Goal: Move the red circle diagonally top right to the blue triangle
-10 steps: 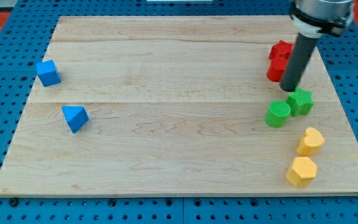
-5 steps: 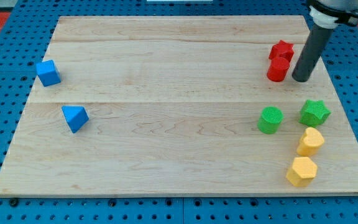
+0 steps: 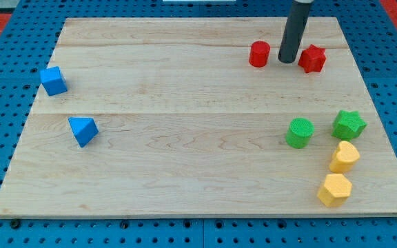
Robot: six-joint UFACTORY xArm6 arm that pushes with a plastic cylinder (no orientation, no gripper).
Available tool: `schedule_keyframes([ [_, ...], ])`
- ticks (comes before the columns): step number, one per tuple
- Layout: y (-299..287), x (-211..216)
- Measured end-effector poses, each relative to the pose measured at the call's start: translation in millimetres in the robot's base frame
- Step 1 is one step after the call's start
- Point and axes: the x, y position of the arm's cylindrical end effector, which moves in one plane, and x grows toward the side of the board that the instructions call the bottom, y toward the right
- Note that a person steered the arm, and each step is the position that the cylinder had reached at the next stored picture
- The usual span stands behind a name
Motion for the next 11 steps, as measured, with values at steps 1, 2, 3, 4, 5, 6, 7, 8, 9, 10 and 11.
schedule_keyframes([
  [1, -77, -16],
  [2, -164, -29],
  [3, -150, -47],
  [4, -182, -59],
  [5, -230, -14],
  [6, -230, 35],
  [7, -212, 9],
  [8, -192, 32],
  [9, -200, 54],
  [10, -173, 76],
  [11, -141, 94],
])
